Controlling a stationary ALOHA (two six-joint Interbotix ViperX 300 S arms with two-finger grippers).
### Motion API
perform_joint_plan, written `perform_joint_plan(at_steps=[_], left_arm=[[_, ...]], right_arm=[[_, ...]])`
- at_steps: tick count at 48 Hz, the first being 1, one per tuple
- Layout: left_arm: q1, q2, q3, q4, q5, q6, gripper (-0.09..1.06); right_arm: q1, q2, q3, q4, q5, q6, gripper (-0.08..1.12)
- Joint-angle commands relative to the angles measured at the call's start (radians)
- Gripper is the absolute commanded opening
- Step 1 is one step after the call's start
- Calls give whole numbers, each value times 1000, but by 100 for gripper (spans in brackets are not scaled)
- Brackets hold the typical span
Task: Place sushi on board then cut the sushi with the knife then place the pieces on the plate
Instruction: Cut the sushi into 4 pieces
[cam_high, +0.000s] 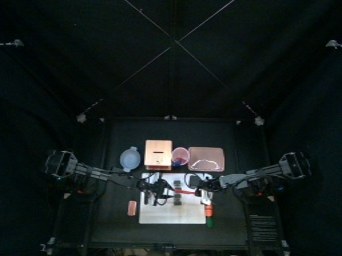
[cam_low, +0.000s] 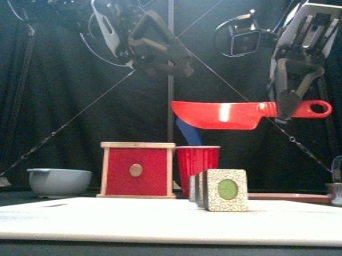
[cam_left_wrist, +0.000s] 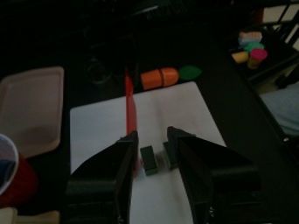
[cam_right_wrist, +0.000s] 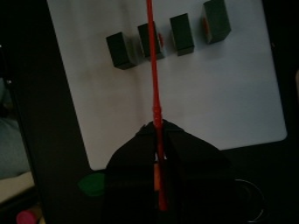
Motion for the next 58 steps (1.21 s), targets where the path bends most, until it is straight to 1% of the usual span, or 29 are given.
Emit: perform_joint_plan(at_steps=[1, 8, 13, 25, 34, 38, 49, 58], left_arm=[[14, -54, 34, 6, -101, -3, 74], [21, -84, 84, 3, -199, -3, 74], [26, -89, 106, 2, -241, -3, 74], [32, -80, 135, -9, -258, -3, 74], [34, -78, 156, -38, -259, -3, 74], [34, -77, 164, -44, -261, -5, 74], [34, -61, 170, -57, -273, -5, 74], [34, -57, 170, -58, -276, -5, 74]], right_arm=[[-14, -71, 14, 17, -23, 0, 37], [-48, -129, 58, 77, -32, 2, 37], [-60, -163, 95, 129, -34, 2, 37], [-107, -235, 192, 224, -51, 2, 37], [-133, -267, 232, 253, -60, 2, 37], [-135, -281, 252, 264, -57, 2, 37], [-127, -325, 308, 318, -58, 2, 37], [-120, -351, 336, 324, -54, 0, 39]])
